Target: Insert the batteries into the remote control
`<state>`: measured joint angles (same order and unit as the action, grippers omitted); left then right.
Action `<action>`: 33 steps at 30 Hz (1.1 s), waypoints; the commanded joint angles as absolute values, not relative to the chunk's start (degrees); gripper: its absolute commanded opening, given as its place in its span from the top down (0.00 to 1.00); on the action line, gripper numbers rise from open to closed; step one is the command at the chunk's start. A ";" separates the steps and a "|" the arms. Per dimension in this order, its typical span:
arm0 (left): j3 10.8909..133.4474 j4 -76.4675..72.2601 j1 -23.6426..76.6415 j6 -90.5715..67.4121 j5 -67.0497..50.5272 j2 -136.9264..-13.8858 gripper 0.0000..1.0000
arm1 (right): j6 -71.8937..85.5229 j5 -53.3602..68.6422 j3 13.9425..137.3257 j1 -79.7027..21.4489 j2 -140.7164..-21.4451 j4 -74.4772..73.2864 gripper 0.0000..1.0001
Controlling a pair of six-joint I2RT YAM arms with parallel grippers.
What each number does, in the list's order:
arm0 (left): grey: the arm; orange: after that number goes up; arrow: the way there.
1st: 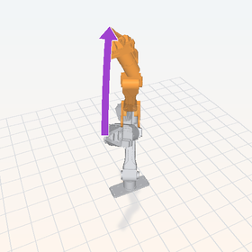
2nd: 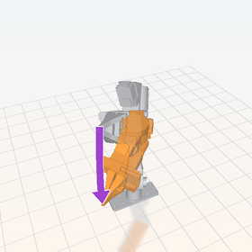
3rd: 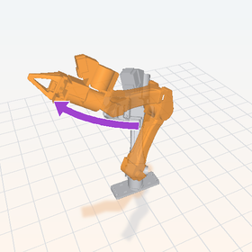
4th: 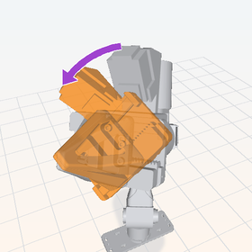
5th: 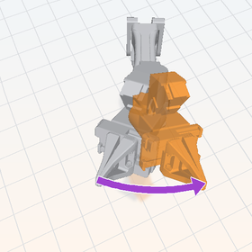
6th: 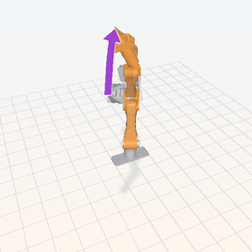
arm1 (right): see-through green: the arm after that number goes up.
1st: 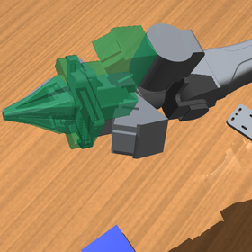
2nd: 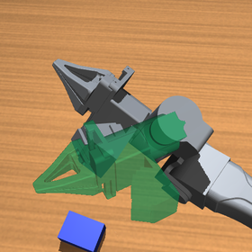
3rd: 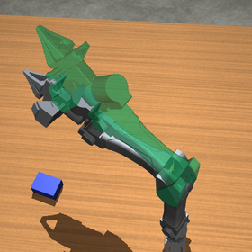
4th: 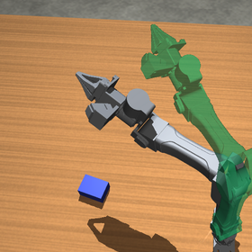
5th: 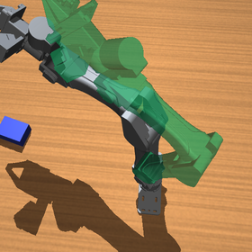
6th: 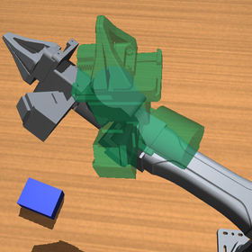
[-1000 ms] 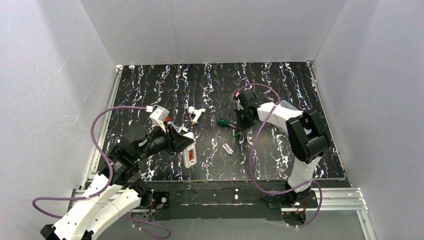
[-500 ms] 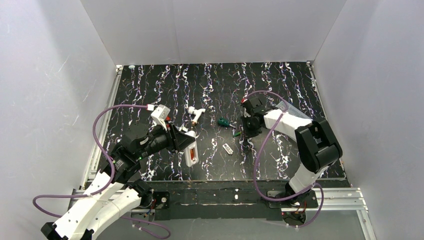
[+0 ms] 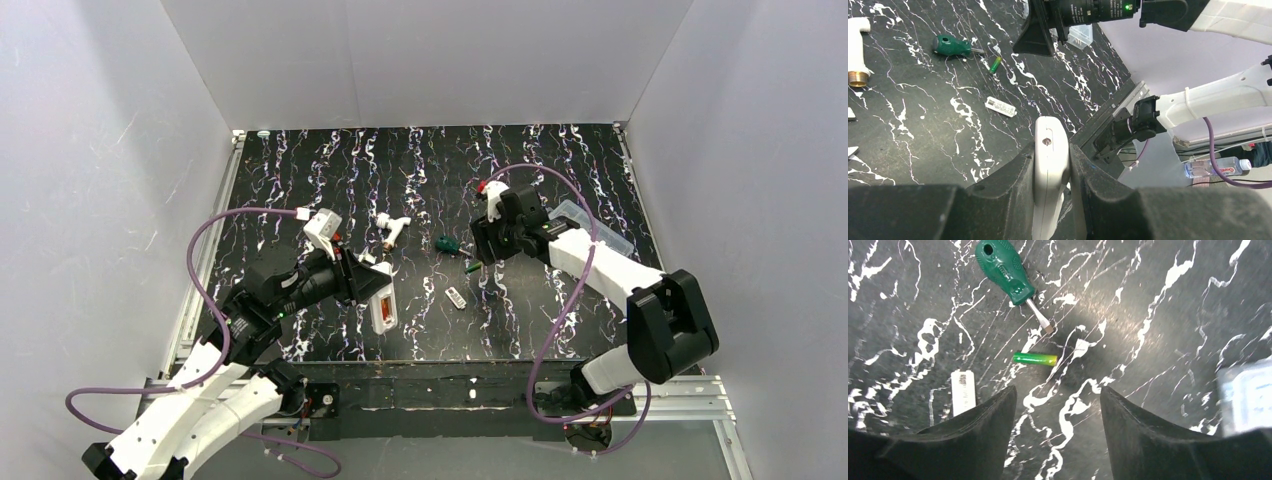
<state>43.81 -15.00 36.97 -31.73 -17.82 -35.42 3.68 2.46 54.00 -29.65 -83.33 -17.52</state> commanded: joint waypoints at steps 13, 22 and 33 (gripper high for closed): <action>48.56 -12.46 37.17 -29.18 -18.80 -32.71 1.00 | -59.16 30.03 52.12 -29.30 -83.61 -21.74 0.32; 47.92 -11.83 37.11 -29.09 -17.23 -30.87 1.00 | -67.65 32.16 55.44 -29.27 -90.29 -25.14 0.36; 48.06 -11.66 37.17 -29.06 -16.44 -30.83 1.00 | -69.48 30.38 59.77 -29.28 -95.99 -24.77 0.42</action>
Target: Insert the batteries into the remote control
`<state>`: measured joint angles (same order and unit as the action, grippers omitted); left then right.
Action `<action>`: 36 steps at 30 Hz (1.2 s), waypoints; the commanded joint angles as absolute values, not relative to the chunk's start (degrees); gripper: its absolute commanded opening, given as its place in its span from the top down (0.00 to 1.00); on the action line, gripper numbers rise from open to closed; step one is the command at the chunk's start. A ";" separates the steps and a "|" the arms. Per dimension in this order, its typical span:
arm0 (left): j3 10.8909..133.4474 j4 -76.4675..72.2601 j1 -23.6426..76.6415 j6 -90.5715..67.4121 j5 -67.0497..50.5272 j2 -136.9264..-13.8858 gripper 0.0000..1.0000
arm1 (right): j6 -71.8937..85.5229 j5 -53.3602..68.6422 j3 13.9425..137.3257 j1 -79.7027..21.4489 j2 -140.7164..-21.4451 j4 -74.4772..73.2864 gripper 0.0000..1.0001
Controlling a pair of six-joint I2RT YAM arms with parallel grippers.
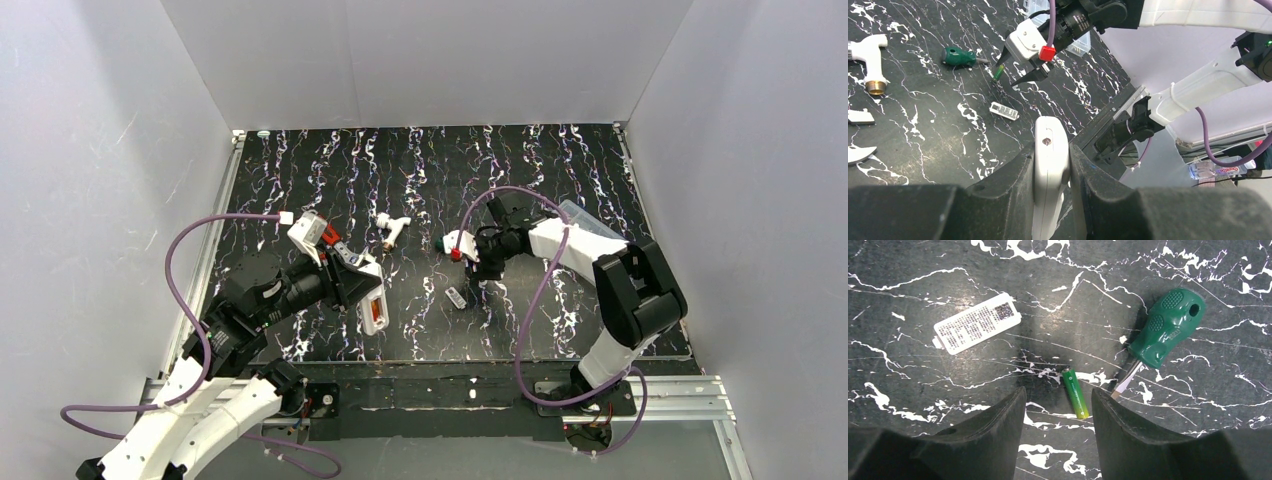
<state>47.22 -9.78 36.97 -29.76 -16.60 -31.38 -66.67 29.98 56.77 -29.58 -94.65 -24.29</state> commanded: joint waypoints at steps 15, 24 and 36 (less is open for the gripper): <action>48.89 -10.39 37.18 -28.33 -16.11 -30.84 1.00 | -69.26 26.28 66.46 -29.18 -102.34 -31.72 0.57; 48.93 -10.37 37.15 -28.43 -16.08 -30.84 1.00 | -69.09 23.38 68.92 -29.27 -104.79 -34.83 0.57; 49.43 -8.92 37.18 -28.06 -15.84 -30.31 1.00 | -69.15 19.86 70.40 -30.53 -108.17 -35.95 0.67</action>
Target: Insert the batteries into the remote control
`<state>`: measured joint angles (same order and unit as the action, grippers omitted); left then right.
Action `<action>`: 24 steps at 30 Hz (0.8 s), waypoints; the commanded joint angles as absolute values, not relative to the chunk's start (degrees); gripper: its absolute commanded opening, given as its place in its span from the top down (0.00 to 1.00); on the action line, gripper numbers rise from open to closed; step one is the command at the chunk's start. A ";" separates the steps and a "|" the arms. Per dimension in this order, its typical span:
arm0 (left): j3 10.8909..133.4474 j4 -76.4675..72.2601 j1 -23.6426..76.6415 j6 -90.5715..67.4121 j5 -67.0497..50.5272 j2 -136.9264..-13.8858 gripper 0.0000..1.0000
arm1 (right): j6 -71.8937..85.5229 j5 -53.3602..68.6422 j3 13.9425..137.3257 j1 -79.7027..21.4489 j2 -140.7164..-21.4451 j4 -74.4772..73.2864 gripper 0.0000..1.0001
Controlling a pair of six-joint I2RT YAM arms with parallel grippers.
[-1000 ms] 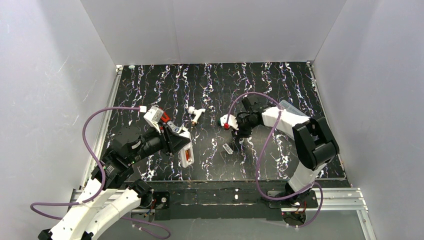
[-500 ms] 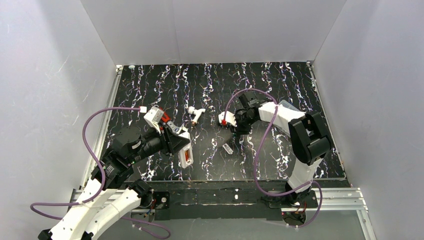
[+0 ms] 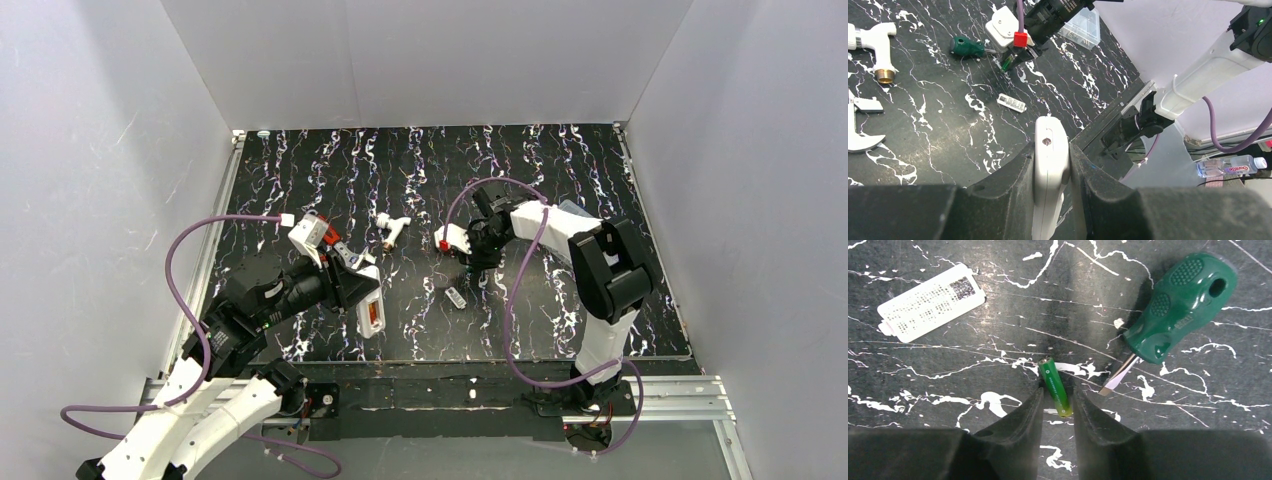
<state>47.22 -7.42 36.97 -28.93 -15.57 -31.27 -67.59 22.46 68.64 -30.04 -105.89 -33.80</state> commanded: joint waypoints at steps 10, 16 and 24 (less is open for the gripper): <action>49.75 -8.87 37.14 -27.77 -15.67 -30.49 1.00 | -63.46 22.66 72.77 -30.68 -107.07 -36.18 0.99; 49.37 -10.02 37.13 -28.19 -14.98 -30.49 1.00 | -51.31 29.74 72.03 -30.14 -95.68 -29.79 0.99; 45.54 -18.49 37.17 -31.13 -12.84 -31.30 1.00 | -17.20 33.94 58.09 -29.84 -73.23 -0.56 0.99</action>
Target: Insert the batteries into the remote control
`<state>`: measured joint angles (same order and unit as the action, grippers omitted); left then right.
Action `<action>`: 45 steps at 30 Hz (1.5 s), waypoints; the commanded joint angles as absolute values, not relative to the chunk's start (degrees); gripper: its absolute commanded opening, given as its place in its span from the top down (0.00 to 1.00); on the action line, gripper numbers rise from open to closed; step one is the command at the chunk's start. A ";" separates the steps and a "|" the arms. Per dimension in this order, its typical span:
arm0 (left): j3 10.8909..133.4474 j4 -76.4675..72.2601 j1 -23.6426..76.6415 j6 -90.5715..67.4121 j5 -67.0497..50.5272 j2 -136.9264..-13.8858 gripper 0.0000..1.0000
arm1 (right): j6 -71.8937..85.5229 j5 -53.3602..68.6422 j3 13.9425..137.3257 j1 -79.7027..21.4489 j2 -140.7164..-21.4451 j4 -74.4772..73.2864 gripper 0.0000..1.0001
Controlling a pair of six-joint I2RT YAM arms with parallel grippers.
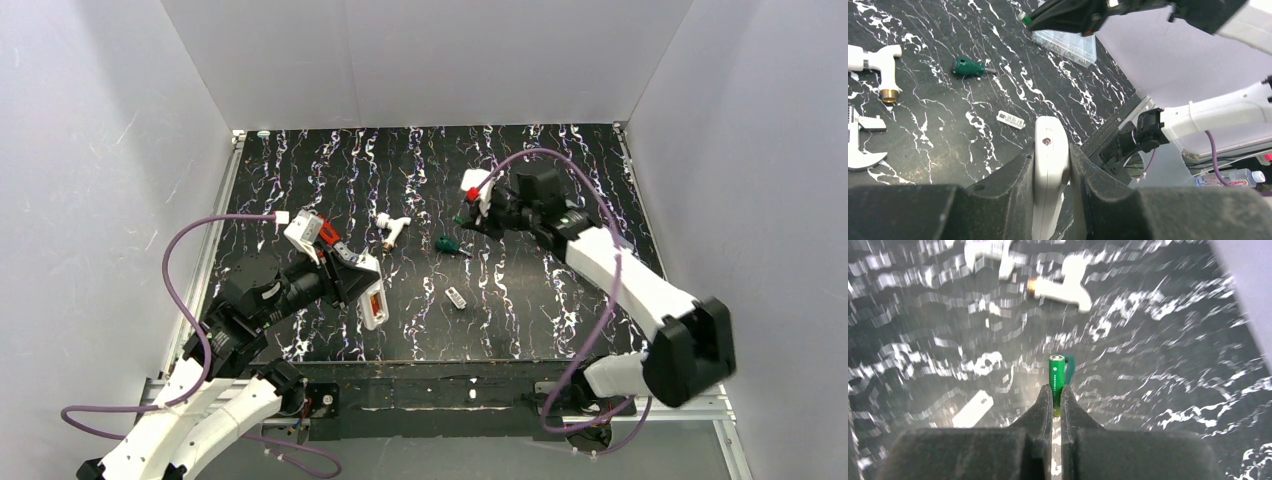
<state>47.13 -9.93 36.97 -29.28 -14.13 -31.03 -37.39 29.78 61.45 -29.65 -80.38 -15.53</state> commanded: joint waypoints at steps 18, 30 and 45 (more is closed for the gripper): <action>39.21 -56.32 37.17 -48.74 9.98 -46.40 1.00 | 18.41 3.27 75.22 -50.52 -65.71 -19.13 0.99; 38.85 -55.19 37.17 -60.42 15.05 -47.07 1.00 | 14.29 0.35 79.53 -51.77 -71.41 -21.28 0.99; 37.47 -59.33 37.16 -69.85 9.99 -49.68 1.00 | 9.26 6.38 81.53 -51.77 -73.27 -20.91 0.99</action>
